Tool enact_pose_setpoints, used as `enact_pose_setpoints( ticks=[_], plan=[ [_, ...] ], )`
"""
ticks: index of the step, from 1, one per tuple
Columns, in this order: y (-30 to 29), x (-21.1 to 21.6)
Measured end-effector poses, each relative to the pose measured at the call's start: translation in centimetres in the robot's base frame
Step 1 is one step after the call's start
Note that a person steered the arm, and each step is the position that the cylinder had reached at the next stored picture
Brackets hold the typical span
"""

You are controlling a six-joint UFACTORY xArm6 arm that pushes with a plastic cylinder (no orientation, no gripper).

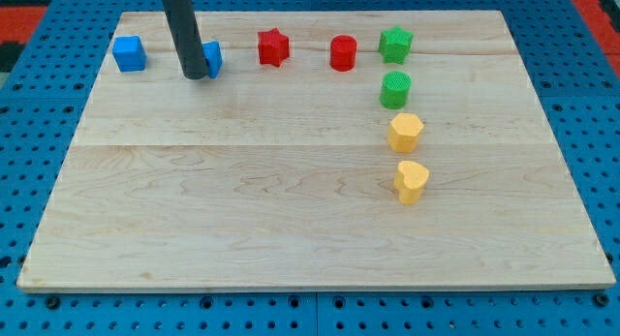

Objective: Place your arm at the right of the red star

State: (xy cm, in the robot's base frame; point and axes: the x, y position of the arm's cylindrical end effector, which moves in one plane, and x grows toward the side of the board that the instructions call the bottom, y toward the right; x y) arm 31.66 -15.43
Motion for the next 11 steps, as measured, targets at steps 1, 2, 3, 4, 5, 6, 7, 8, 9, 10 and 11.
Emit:
enact_pose_setpoints(
  ticks=[1,2,3,4,5,6,7,8,9,10,11],
  plan=[
    [0.0,-1.3],
    [-0.1,-1.2],
    [2.1,3.0],
    [4.0,1.7],
    [9.1,1.4],
    [11.3,-0.2],
    [12.7,-1.1],
    [14.0,-1.3],
    [14.3,-2.9],
    [14.4,-4.4],
    [14.3,-7.6]
  ],
)
